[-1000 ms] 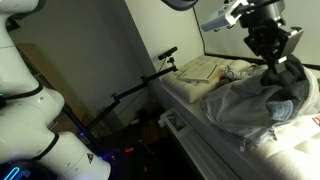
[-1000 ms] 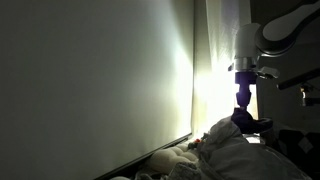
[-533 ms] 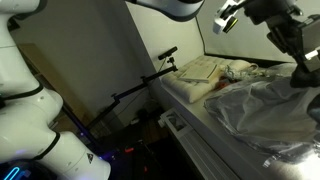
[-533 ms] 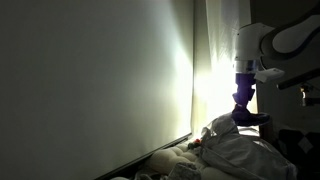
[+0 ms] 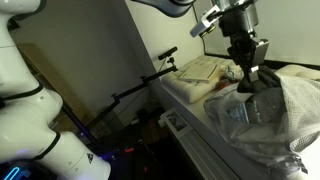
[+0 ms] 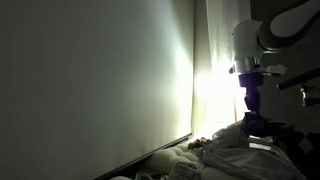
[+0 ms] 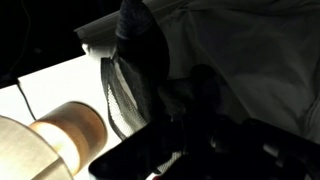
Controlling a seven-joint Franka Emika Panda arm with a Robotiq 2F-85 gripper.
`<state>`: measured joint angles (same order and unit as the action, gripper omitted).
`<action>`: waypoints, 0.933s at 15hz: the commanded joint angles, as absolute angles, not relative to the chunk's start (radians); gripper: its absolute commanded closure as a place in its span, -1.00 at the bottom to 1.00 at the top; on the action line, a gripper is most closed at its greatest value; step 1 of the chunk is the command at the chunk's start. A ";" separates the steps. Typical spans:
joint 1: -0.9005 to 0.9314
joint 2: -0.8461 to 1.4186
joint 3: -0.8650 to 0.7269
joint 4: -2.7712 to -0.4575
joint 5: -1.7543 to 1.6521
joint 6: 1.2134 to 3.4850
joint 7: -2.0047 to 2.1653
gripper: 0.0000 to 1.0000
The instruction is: Take the pair of socks out of the bag then move the bag slightly forward
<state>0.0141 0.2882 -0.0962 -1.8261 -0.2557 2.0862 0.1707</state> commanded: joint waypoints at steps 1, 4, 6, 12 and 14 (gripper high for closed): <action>-0.038 0.257 -0.052 -1.830 -0.130 2.016 -0.055 0.91; -0.073 0.255 -0.028 -1.824 -0.020 1.979 -0.250 0.91; -0.096 0.253 -0.016 -1.818 0.047 1.948 -0.377 0.91; -0.127 0.225 -0.022 -1.775 0.106 1.747 -0.573 0.91; -0.118 0.214 -0.039 -1.768 0.051 1.715 -0.507 0.91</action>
<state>-0.1229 0.2523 -0.0239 -1.7779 0.1145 1.7796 -0.5722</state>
